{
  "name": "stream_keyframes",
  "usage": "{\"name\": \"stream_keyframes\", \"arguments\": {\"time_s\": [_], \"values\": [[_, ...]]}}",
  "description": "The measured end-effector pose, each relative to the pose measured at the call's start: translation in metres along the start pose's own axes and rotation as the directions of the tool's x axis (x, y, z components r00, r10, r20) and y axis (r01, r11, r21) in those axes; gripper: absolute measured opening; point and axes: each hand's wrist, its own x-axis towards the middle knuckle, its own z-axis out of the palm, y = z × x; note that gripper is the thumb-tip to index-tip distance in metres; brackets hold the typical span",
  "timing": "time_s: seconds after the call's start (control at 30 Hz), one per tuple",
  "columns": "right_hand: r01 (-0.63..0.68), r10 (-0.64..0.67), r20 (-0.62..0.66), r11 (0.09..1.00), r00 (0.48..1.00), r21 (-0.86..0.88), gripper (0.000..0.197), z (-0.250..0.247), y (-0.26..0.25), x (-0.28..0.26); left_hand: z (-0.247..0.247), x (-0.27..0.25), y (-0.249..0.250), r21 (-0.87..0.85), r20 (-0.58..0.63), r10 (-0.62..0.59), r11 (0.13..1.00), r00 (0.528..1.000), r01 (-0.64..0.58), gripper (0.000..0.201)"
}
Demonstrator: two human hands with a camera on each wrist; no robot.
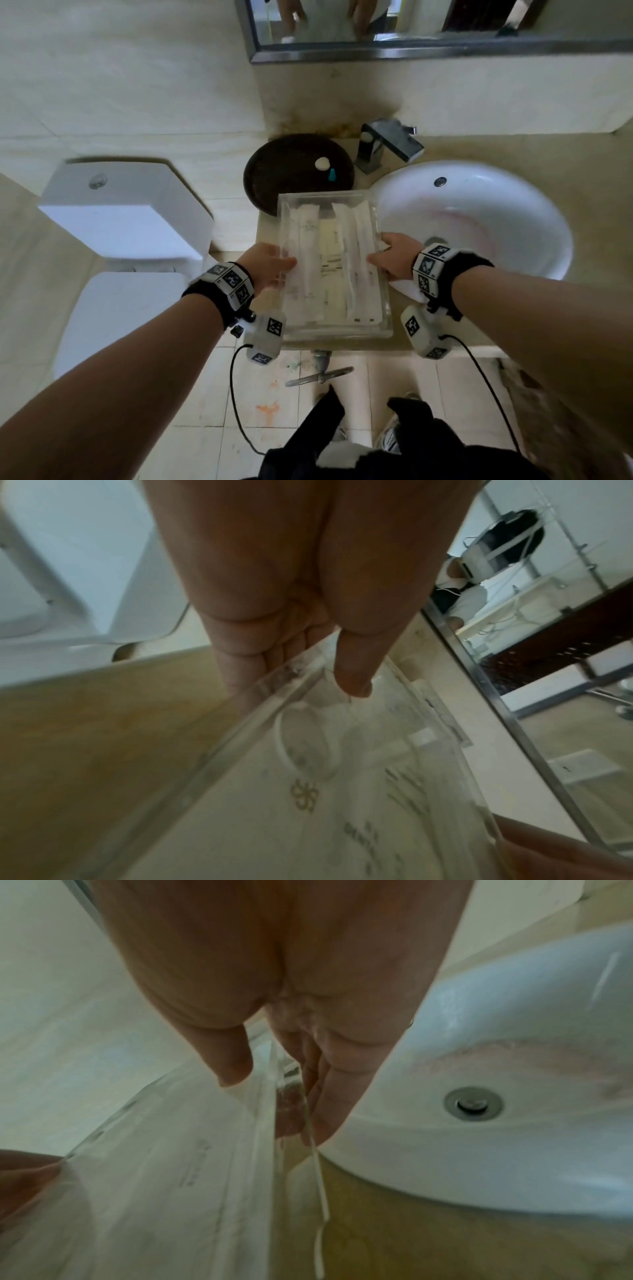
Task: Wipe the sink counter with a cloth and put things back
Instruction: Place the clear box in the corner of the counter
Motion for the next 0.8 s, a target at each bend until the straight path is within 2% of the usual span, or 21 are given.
{"name": "stream_keyframes", "arguments": {"time_s": [0.2,0.37,0.47,0.53,0.8], "values": [[-0.043,0.052,-0.086,0.994,0.995,0.104,0.043,-0.056,0.03,-0.035,0.053,0.001,0.043,0.124,0.099,0.035,0.991,0.995,-0.047,0.022],[-0.04,0.051,-0.187,0.997,0.981,0.059,0.047,-0.105,0.067,-0.059,0.116,-0.001,0.079,0.185,0.135,0.051,0.98,0.989,-0.076,0.022],[-0.076,0.101,-0.217,0.99,0.971,0.121,0.05,-0.138,0.095,-0.064,0.161,0.006,0.101,0.217,0.143,0.075,0.97,0.987,-0.106,0.014],[-0.088,0.116,-0.237,0.988,0.964,0.124,0.05,-0.165,0.12,-0.06,0.196,0.012,0.116,0.227,0.149,0.086,0.967,0.985,-0.118,0.007],[-0.109,0.137,-0.223,0.985,0.965,0.137,0.065,-0.28,0.222,-0.021,0.335,0.044,0.172,0.236,0.148,0.058,0.967,0.987,-0.092,0.012]]}}
